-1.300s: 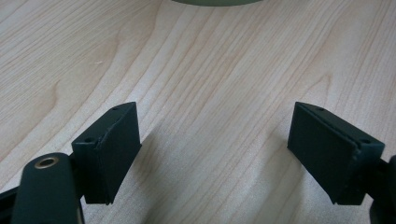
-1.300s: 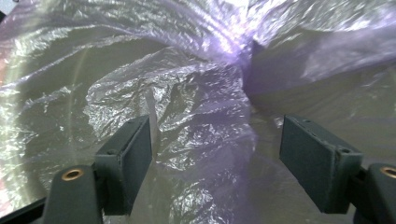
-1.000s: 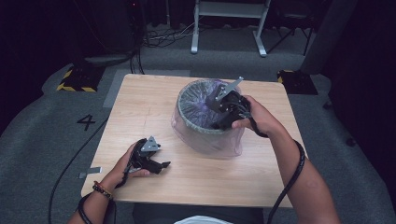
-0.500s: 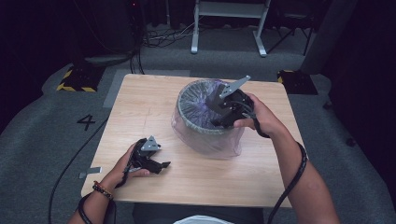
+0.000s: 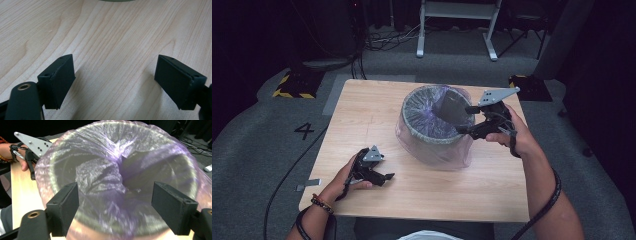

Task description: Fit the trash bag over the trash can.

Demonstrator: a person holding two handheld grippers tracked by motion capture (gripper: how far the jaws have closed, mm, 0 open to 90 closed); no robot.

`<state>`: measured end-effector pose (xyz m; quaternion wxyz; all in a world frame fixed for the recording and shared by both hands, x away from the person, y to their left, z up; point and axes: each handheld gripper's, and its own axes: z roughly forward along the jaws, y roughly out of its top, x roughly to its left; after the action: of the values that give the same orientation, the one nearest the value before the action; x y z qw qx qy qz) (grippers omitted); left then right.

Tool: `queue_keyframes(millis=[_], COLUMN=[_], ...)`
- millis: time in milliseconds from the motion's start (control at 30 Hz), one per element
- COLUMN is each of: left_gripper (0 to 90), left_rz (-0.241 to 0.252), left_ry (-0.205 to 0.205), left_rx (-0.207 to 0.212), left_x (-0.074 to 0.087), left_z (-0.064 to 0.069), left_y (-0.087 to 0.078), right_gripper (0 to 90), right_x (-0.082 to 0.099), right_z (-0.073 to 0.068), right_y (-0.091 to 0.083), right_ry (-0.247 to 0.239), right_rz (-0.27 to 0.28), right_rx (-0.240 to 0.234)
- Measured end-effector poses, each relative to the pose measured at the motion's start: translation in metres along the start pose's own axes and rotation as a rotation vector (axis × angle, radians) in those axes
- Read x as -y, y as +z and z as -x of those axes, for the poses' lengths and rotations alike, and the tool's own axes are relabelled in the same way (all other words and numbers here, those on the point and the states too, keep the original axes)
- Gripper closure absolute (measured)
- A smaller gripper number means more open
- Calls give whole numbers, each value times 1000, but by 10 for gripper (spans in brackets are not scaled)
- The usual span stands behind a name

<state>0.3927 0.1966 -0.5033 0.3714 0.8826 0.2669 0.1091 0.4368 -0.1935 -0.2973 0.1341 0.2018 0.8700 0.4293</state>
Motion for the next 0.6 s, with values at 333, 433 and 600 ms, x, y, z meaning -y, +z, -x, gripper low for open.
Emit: queue_keyframes(millis=[333, 433, 600], left_gripper=[163, 163, 162], left_rz=[0, 0, 0], left_ry=[0, 0, 0], left_rx=[0, 0, 0], left_x=[0, 0, 0], left_z=[0, 0, 0], left_y=[0, 0, 0], right_gripper=[217, 200, 198], right_x=[31, 45, 62], right_z=[0, -3, -8], right_y=[-22, -26, -24], right_ry=[0, -12, -16], right_rz=[46, 34, -3], right_rx=[24, 59, 85])
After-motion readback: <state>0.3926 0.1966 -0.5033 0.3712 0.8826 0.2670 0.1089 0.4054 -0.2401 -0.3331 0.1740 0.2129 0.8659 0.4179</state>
